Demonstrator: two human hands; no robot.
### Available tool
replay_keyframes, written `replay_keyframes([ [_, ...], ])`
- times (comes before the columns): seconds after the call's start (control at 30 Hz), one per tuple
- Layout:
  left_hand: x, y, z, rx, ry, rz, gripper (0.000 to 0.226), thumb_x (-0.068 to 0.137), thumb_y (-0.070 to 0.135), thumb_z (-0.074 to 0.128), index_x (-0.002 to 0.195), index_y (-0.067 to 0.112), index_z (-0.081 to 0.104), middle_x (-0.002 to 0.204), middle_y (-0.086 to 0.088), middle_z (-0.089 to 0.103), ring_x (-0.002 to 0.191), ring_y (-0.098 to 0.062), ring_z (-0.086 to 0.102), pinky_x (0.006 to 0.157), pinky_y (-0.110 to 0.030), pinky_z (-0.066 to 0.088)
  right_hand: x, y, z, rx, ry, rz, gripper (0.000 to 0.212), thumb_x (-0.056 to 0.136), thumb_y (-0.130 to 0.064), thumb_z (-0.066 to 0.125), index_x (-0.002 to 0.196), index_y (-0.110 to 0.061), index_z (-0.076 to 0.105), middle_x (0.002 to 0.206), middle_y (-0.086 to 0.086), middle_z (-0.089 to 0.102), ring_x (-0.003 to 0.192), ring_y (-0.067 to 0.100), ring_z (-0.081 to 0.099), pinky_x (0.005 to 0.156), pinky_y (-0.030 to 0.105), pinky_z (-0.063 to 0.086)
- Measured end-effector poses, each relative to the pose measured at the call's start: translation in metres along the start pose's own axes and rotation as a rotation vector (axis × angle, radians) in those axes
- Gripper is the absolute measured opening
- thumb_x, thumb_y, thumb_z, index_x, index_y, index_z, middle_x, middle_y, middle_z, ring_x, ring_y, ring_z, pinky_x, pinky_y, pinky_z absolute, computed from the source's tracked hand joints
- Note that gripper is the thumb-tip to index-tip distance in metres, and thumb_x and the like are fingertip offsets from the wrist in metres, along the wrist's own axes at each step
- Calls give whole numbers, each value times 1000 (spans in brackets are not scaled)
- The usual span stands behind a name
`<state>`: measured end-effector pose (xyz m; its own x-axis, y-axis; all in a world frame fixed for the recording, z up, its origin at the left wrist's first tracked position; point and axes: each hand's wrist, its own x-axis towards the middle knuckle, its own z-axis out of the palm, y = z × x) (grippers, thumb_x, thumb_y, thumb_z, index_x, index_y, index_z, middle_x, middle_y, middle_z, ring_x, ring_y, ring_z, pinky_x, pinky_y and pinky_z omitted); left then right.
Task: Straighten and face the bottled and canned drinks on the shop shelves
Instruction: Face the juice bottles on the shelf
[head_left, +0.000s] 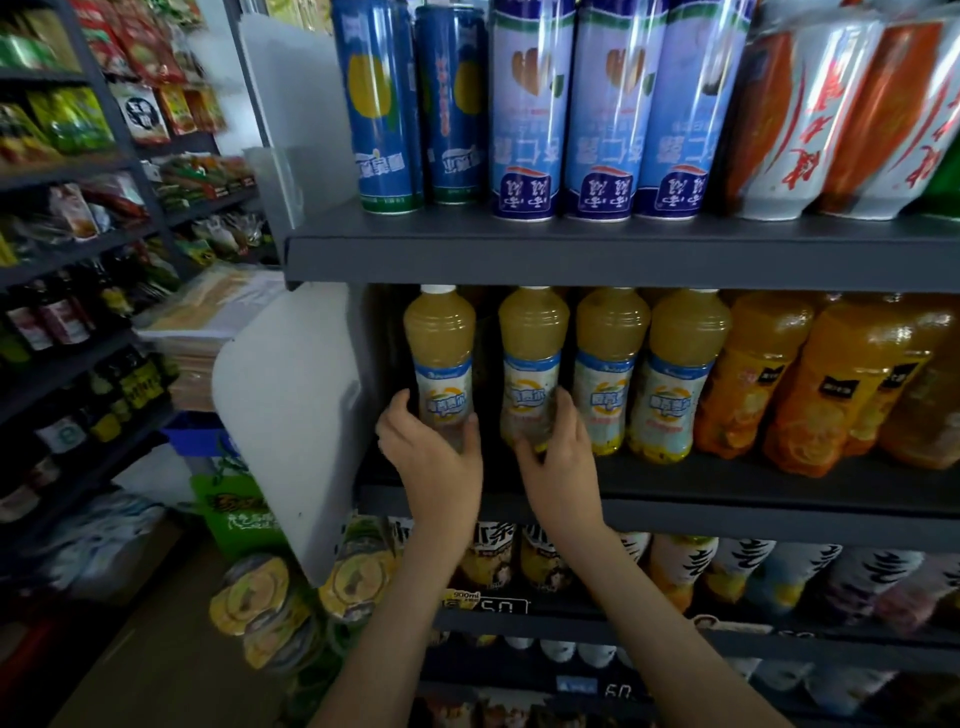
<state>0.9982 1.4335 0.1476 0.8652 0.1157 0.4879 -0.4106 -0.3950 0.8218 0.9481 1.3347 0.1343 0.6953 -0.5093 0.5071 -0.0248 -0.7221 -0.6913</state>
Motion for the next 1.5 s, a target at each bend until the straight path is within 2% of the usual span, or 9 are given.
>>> replay_keyframes([
  [0.17, 23, -12, -2, -108, -270, -98, 52, 83, 27, 70, 127, 11, 47, 114, -3, 59, 99, -12, 55, 78, -20, 38, 11, -7, 10, -39, 52, 103, 68, 90, -25, 62, 143, 2, 27, 139, 22, 42, 129, 34, 41, 101, 38, 40],
  [0.3, 28, -10, 1, -124, -335, -87, 53, 83, 28, 71, 128, 12, 48, 116, -3, 62, 94, -5, 53, 71, -6, 39, 17, -12, 13, -95, 102, 129, 61, 87, -24, 66, 135, 4, 39, 125, 22, 51, 116, 35, 47, 93, 41, 43],
  [0.67, 21, -1, 13, -81, -247, -82, 50, 85, 23, 70, 126, 7, 47, 107, -3, 61, 86, -8, 52, 66, -14, 33, 23, -13, 2, -121, 4, 188, 61, 93, -35, 56, 142, -7, 34, 135, 11, 49, 126, 24, 44, 97, 32, 40],
  [0.77, 21, -3, 17, -78, -248, -87, 58, 84, 24, 69, 133, 6, 42, 119, -10, 60, 100, -16, 57, 75, -23, 41, 23, -13, -2, -119, -6, 206, 52, 94, -31, 56, 139, -11, 40, 126, 10, 58, 114, 23, 55, 84, 32, 47],
  [0.87, 9, 6, 20, -9, -169, -91, 78, 83, 23, 71, 144, 2, 27, 140, -20, 39, 128, -32, 38, 100, -40, 39, 17, -12, -11, -101, -8, 156, 47, 96, -16, 52, 141, -13, 39, 126, 9, 59, 110, 24, 58, 83, 33, 49],
  [0.97, -18, 22, 23, 66, 9, 107, 65, 79, 15, 73, 132, -2, 39, 127, -25, 42, 116, -36, 38, 94, -44, 40, 4, -5, -31, -39, 116, 45, 36, 95, -13, 52, 130, -10, 48, 122, 7, 58, 107, 21, 57, 84, 33, 50],
  [1.1, -37, 38, 39, 15, -162, 165, 54, 86, 17, 67, 131, 3, 42, 121, -15, 48, 114, -26, 48, 96, -38, 46, 0, 23, -59, -41, 321, 73, 42, 89, -11, 63, 126, -3, 46, 116, 10, 52, 108, 20, 49, 87, 26, 45],
  [1.2, -43, 46, 51, 37, -134, 146, 61, 84, 17, 68, 134, -1, 38, 125, -19, 43, 117, -32, 47, 96, -41, 47, 4, 41, -72, -81, 399, 164, 55, 81, -6, 70, 128, 2, 42, 120, 19, 48, 114, 31, 44, 93, 35, 42],
  [1.5, -67, 65, 74, 89, -194, 368, 62, 74, 6, 76, 128, 1, 46, 121, -22, 48, 115, -35, 51, 92, -41, 49, 14, 62, -90, -182, 197, 269, 48, 94, -12, 55, 138, -7, 37, 134, 11, 47, 127, 26, 39, 99, 35, 39],
])
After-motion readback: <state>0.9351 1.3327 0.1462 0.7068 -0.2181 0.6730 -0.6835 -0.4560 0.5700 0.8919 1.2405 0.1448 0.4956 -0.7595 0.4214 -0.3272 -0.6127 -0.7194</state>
